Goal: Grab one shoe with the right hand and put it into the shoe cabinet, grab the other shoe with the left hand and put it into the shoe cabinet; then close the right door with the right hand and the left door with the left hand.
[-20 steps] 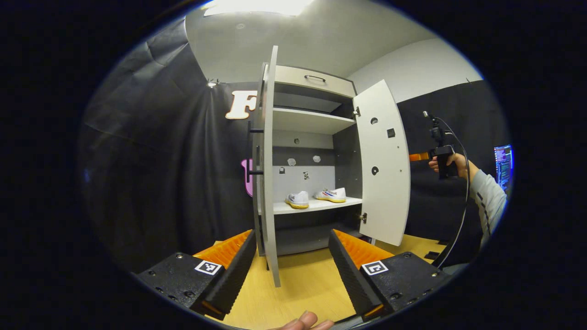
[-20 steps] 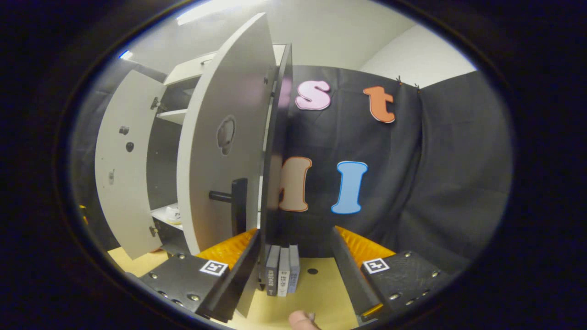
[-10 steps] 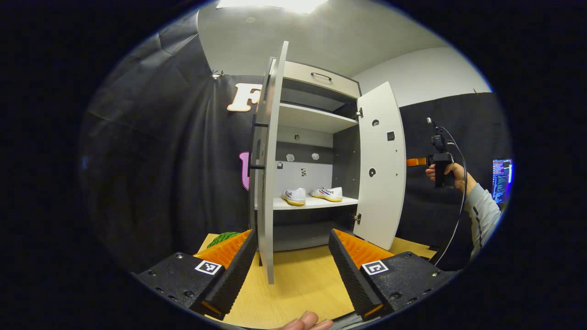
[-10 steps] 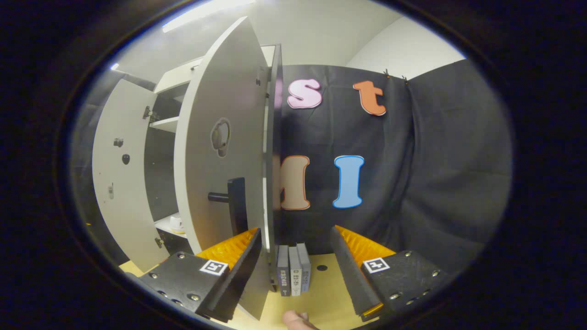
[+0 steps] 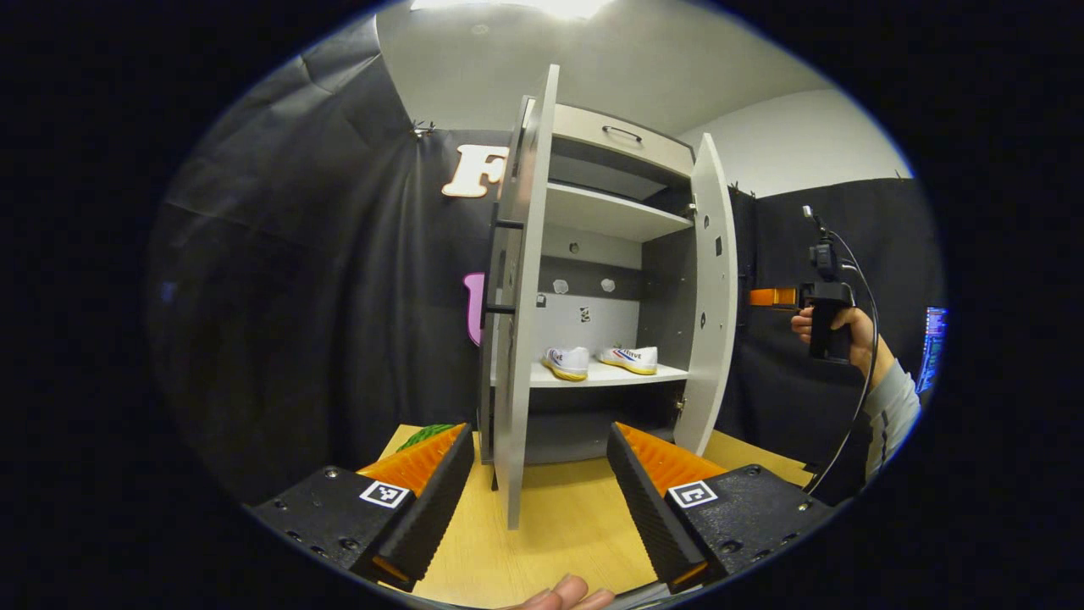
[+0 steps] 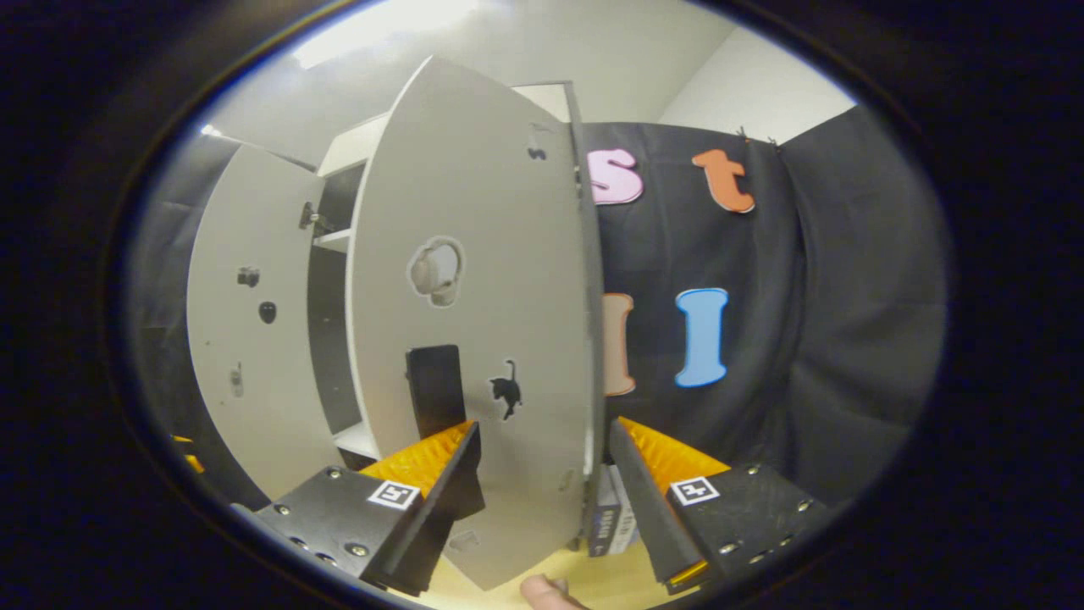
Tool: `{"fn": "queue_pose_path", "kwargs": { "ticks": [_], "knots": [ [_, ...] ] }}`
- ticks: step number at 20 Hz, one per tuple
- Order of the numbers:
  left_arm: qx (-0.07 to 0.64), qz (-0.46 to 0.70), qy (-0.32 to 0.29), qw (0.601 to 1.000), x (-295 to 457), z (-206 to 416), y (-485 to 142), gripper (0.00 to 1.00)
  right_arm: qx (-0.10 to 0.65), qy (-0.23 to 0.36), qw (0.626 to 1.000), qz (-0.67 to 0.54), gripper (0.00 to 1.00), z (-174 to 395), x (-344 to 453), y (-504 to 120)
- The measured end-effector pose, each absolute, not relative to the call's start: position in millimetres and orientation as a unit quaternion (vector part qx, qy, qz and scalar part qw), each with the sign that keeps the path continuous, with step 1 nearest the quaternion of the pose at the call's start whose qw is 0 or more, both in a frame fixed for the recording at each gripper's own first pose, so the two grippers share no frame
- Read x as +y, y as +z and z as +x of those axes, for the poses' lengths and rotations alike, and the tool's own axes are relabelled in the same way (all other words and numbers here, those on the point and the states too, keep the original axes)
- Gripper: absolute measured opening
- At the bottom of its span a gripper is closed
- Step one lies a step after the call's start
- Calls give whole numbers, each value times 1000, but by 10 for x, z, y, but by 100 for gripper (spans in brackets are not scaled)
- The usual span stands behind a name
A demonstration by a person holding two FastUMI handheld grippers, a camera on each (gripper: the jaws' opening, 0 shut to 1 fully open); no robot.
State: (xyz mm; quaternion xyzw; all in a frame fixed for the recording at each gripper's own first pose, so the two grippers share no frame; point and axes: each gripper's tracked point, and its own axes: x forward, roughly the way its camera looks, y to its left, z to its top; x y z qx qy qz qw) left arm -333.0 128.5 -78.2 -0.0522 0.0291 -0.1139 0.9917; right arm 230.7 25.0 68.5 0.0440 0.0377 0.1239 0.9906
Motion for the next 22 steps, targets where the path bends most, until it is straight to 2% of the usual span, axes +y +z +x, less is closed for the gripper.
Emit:
{"fn": "queue_pose_path", "kwargs": {
  "ticks": [1,12,14,15,16,17,18,19,20,21,22],
  "knots": [
    [25,-51,-109,992,1316,-3294,-757,95,35,128,990,49,97,2284,335,710],
    [16,-29,-46,998,1871,-2953,-607,95,34,163,986,20,97,2003,611,683],
    [10,-38,-26,999,2039,-2805,-490,95,33,167,985,13,98,1964,620,669],
    [12,-39,-26,999,2056,-2740,-447,92,32,169,985,11,98,1945,630,658],
    [12,-41,-21,999,2120,-2674,-386,95,32,174,984,9,98,1915,660,644],
    [8,-41,-11,999,2214,-2587,-313,92,33,182,983,8,98,1878,689,630],
    [4,-42,-1,999,2297,-2499,-231,95,35,192,981,8,97,1831,743,607],
    [4,-42,0,999,2341,-2438,-185,92,37,200,979,8,98,1786,779,597],
    [6,-39,2,999,2379,-2386,-134,95,38,205,978,8,98,1742,795,604],
    [9,-41,7,999,2450,-2344,-88,92,35,209,977,7,97,1699,811,617],
    [11,-41,8,999,2509,-2289,-32,95,32,213,976,7,96,1650,837,629]
  ]
}}
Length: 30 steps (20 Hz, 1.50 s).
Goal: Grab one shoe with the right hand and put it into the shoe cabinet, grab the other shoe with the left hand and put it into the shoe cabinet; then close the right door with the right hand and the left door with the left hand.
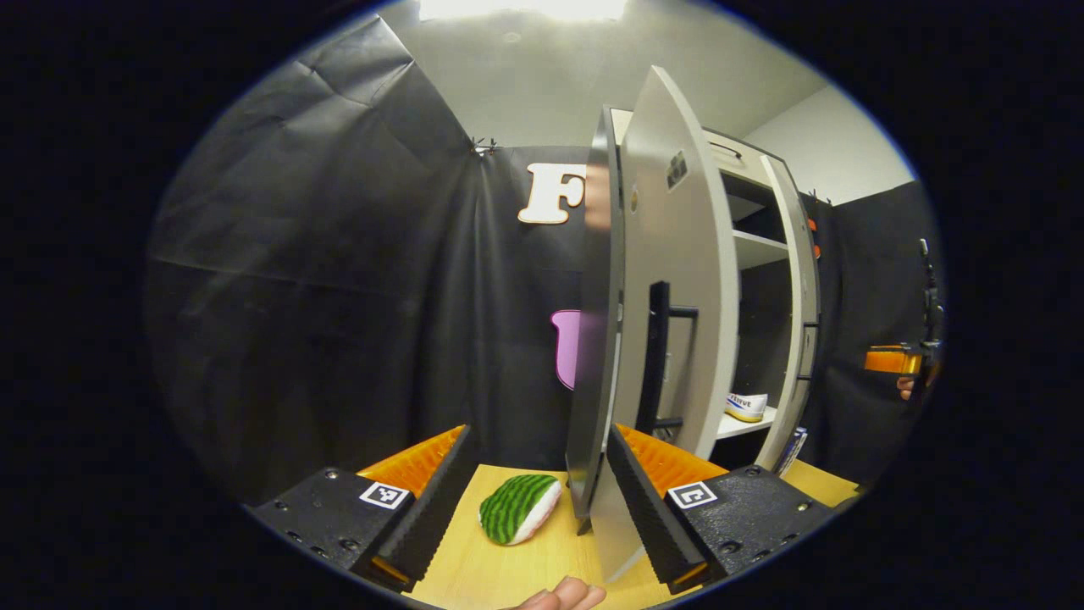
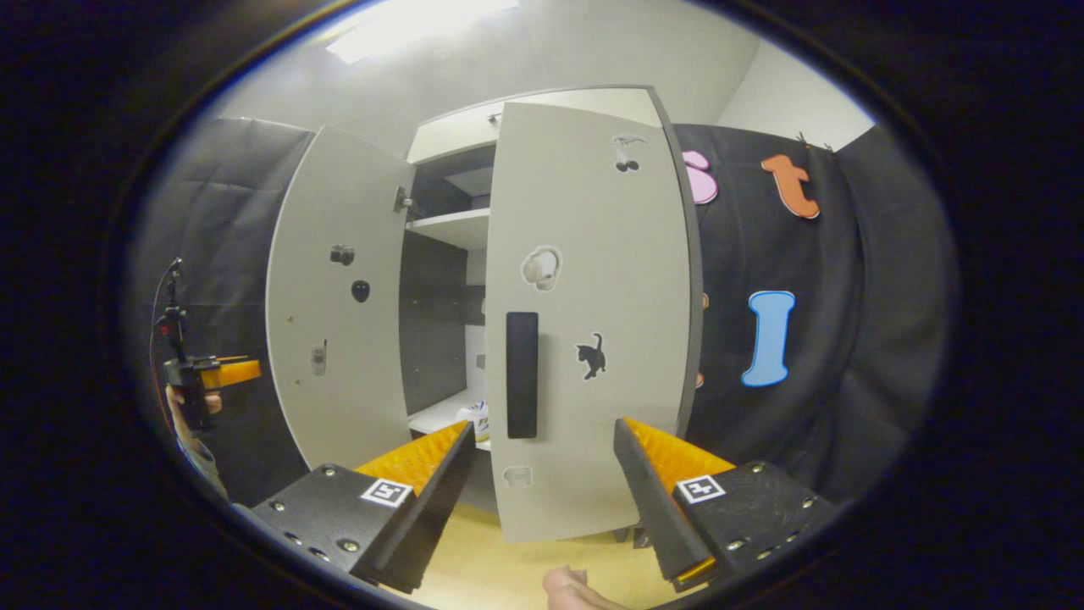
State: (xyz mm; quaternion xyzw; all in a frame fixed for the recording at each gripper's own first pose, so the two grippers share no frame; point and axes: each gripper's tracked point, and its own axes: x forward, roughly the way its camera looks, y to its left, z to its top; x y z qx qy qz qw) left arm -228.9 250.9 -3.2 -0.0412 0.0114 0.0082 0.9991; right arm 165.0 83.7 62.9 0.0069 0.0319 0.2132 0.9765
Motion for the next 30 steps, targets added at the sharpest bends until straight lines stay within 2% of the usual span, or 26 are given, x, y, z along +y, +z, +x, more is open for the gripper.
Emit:
{"fn": "queue_pose_path", "kwargs": {
  "ticks": [1,2,4,5,7,8,9,11,12,13,15,17,27,28,30],
  "knots": [
    [14,-42,2,999,2519,-2227,-5,92,31,217,976,5,97,1606,859,631],
    [20,-43,1,999,2548,-2163,28,95,32,218,975,3,96,1564,855,630],
    [21,-44,0,999,2604,-2009,129,92,32,208,978,-1,98,1522,795,640],
    [16,-42,-3,999,2603,-1936,159,95,31,204,978,3,98,1511,780,663],
    [9,-28,-2,1000,2597,-1769,188,95,32,203,979,18,99,1464,738,689],
    [9,-19,4,1000,2626,-1715,181,92,31,208,977,28,98,1433,741,697],
    [7,-18,9,1000,2634,-1640,182,95,31,215,975,36,98,1388,737,710],
    [27,-23,-4,999,2521,-1595,69,95,30,214,976,35,98,1346,650,742],
    [35,-28,-21,999,2408,-1578,28,92,26,210,977,32,98,1329,574,761],
    [43,-27,-33,998,2301,-1556,-8,99,23,206,978,34,98,1316,518,784],
    [43,-20,-36,998,2236,-1521,6,87,18,204,978,44,97,1274,453,821],
    [47,-26,-46,997,2146,-1536,-22,86,16,202,978,55,97,1256,376,838],
    [57,-53,-57,995,1876,-1404,-16,85,31,171,983,60,98,1368,135,663],
    [57,-53,-58,995,1835,-1359,-13,90,32,170,983,60,98,1371,151,630],
    [55,-50,-51,996,1743,-1342,6,90,32,162,984,59,98,1376,119,570]
  ]
}}
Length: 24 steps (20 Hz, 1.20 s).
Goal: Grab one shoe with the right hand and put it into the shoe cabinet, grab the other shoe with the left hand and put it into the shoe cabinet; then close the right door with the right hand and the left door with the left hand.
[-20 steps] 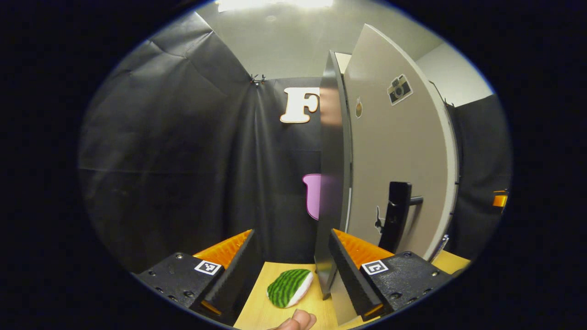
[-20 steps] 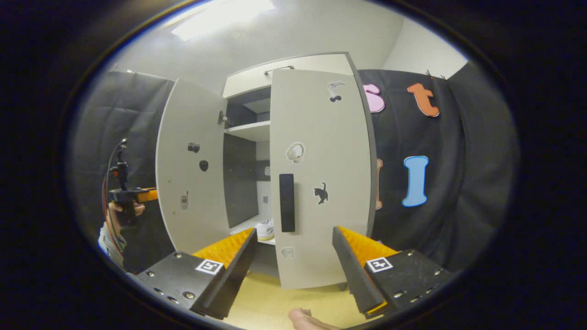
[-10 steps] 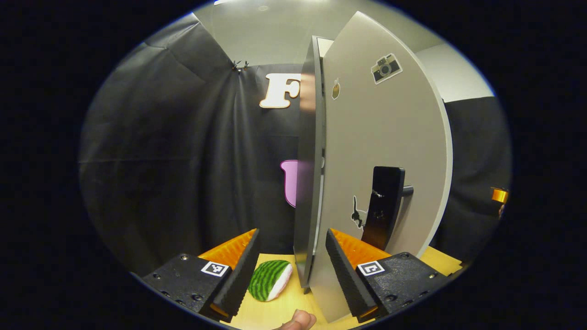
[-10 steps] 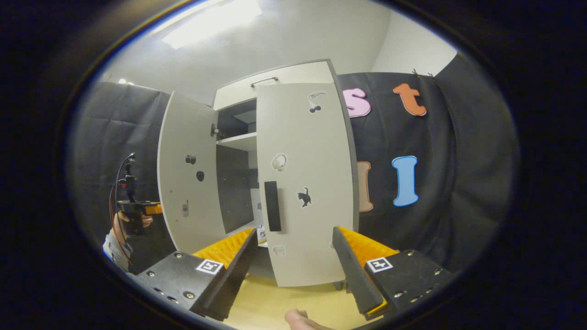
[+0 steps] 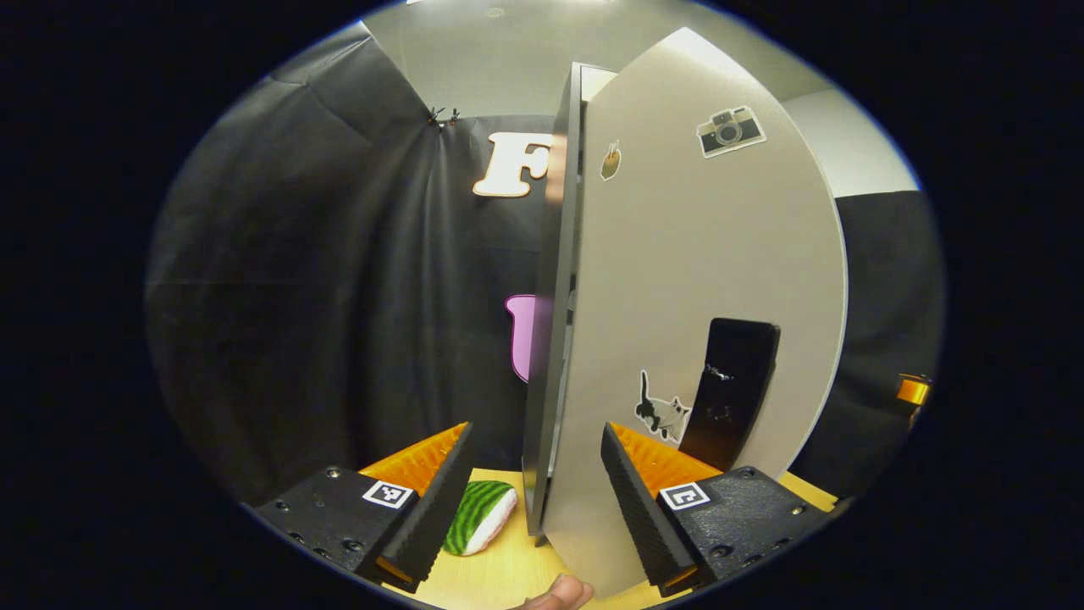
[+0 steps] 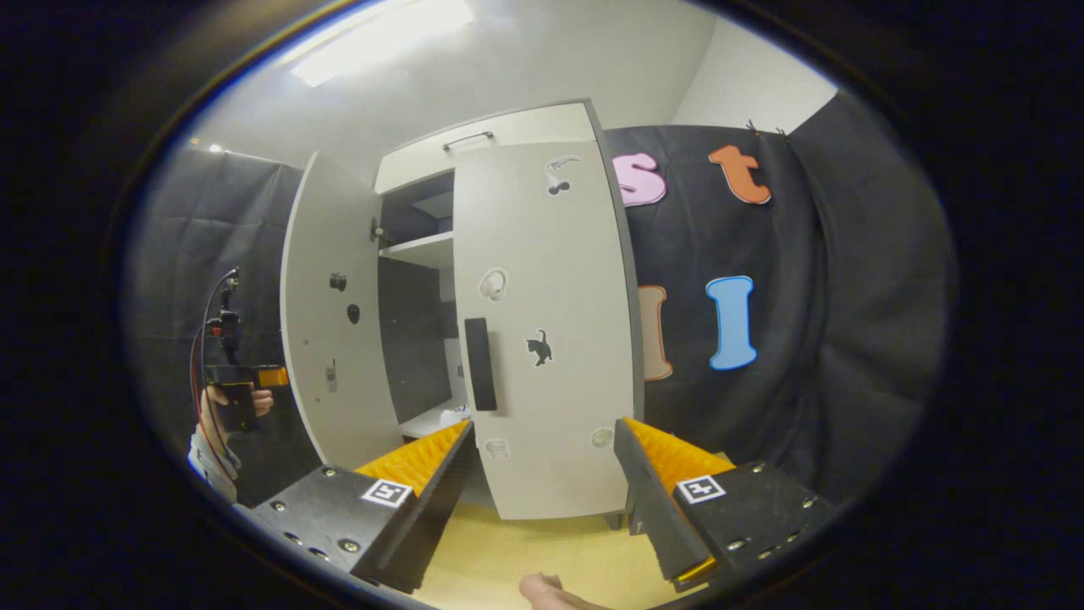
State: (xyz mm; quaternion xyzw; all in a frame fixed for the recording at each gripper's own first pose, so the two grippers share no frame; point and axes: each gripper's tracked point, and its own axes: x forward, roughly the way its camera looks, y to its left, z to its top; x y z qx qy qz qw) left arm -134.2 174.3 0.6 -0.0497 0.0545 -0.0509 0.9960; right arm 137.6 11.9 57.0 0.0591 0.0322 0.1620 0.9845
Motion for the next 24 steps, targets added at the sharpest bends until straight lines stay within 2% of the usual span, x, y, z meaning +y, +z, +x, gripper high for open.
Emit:
{"fn": "queue_pose_path", "kwargs": {
  "ticks": [1,2,3,4,5,7,8,9,11,12,16,17,18,19,24],
  "knots": [
    [55,-46,-47,996,1723,-1348,8,86,30,158,985,56,98,1384,114,549],
    [53,-41,-43,997,1685,-1347,27,90,29,152,987,53,98,1367,98,529],
    [50,-36,-39,997,1638,-1334,42,86,27,150,987,52,98,1366,106,503],
    [48,-33,-37,998,1577,-1312,63,86,26,150,987,51,98,1358,134,468],
    [48,-32,-38,998,1511,-1275,69,90,25,150,987,50,98,1345,148,446],
    [51,-33,-48,997,1357,-1236,55,90,19,149,988,45,98,1307,189,428],
    [54,-33,-52,997,1273,-1236,41,86,18,146,988,40,98,1288,194,384],
    [62,-42,-51,996,1175,-1291,-9,91,18,141,989,34,98,1264,192,361],
    [83,-46,-63,993,962,-1370,-118,88,19,128,991,34,96,1285,203,345],
    [88,-44,-67,993,916,-1416,-113,93,23,125,991,39,98,1260,206,309],
    [83,-31,-69,994,813,-1592,-49,93,31,125,991,40,96,1226,224,249],
    [80,-27,-62,995,824,-1641,-69,93,31,119,992,38,98,1223,221,241],
    [76,-24,-62,995,810,-1670,-58,90,30,113,992,37,98,1208,216,250],
    [76,-20,-61,995,814,-1721,-64,95,33,106,993,40,98,1207,207,246],
    [69,-31,-77,994,760,-1823,-65,96,37,86,995,39,98,909,233,107]
  ]
}}
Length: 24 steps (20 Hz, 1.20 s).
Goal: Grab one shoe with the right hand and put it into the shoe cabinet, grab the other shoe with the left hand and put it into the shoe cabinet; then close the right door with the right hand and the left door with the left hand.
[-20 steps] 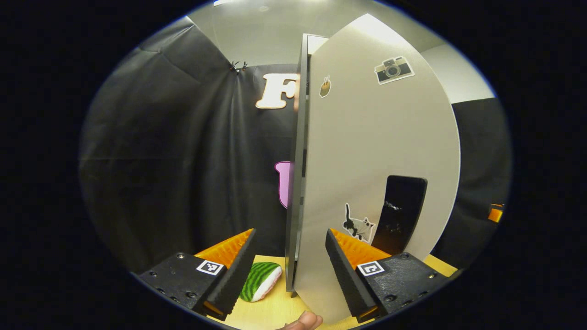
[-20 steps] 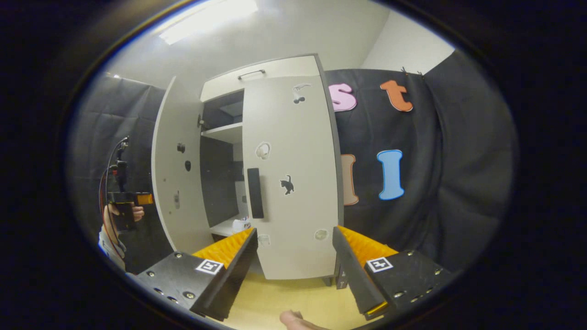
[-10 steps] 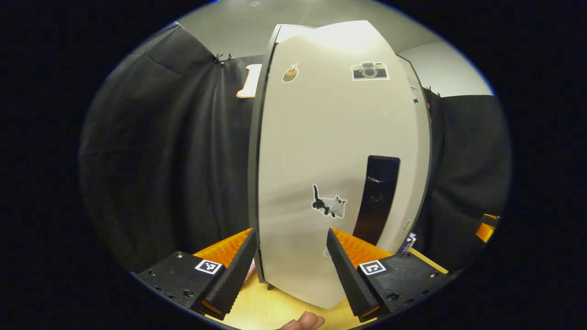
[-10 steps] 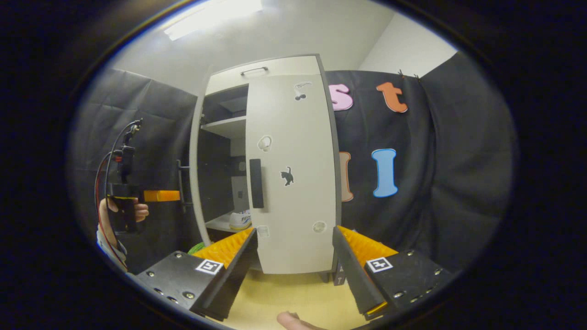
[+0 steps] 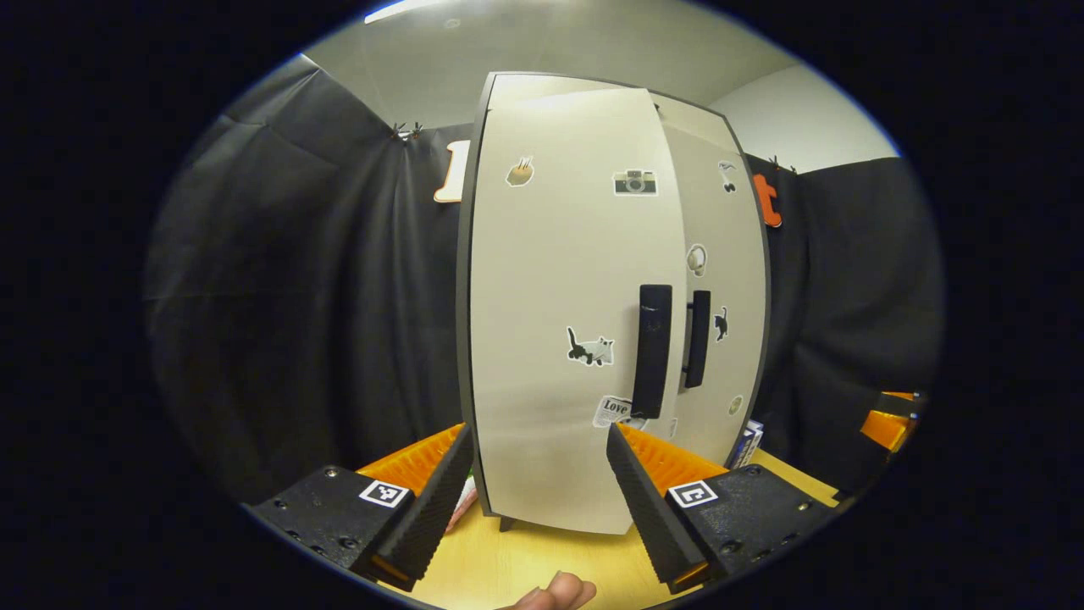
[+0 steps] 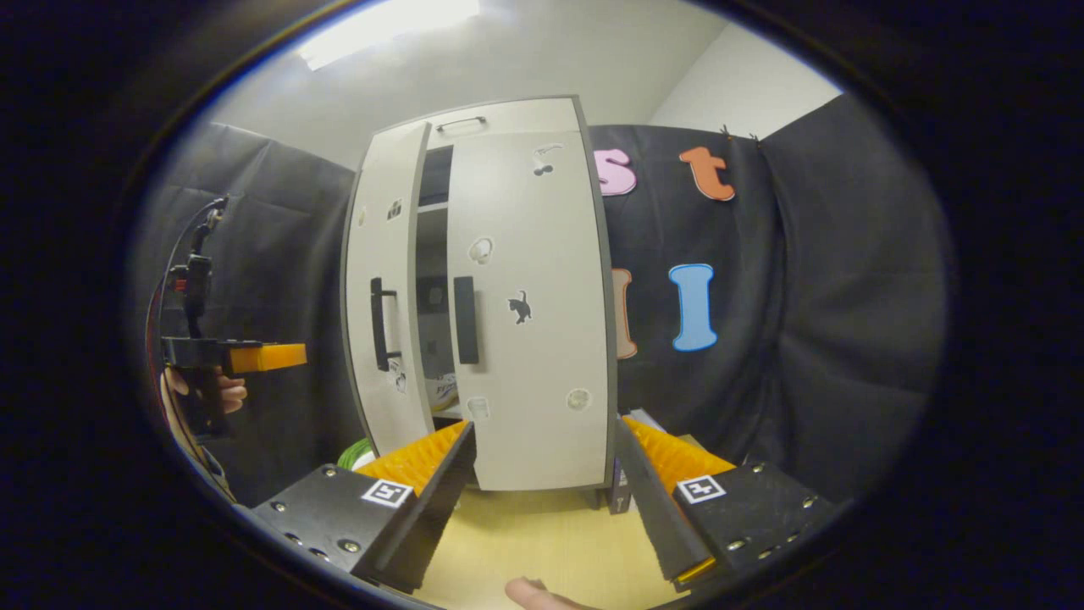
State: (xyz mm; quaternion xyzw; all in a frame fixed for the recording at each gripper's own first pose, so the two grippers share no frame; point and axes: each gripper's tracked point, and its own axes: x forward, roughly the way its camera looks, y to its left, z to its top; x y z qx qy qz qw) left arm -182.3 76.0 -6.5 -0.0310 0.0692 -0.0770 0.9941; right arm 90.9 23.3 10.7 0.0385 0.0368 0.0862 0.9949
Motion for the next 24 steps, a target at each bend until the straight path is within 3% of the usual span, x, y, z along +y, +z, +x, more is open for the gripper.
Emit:
{"fn": "queue_pose_path", "kwargs": {
  "ticks": [4,5,7,8,11,12,16,24],
  "knots": [
    [67,-49,-108,991,584,-2098,-127,92,24,80,996,19,98,823,292,56],
    [61,-44,-108,991,577,-2165,-138,96,19,82,996,20,98,796,325,44],
    [53,-43,-100,993,575,-2245,-200,92,14,94,995,27,97,719,419,1],
    [54,-46,-101,992,557,-2299,-234,96,13,99,994,31,98,680,456,-7],
    [51,-45,-101,993,492,-2410,-302,92,5,106,994,34,98,578,491,-18],
    [47,-34,-94,994,504,-2444,-304,96,2,108,994,31,98,523,498,-32],
    [24,3,-80,996,498,-2586,-335,96,-7,122,991,49,96,366,547,-132],
    [61,-13,-104,993,245,-2824,-645,95,-11,76,996,49,98,192,298,-275]
  ]
}}
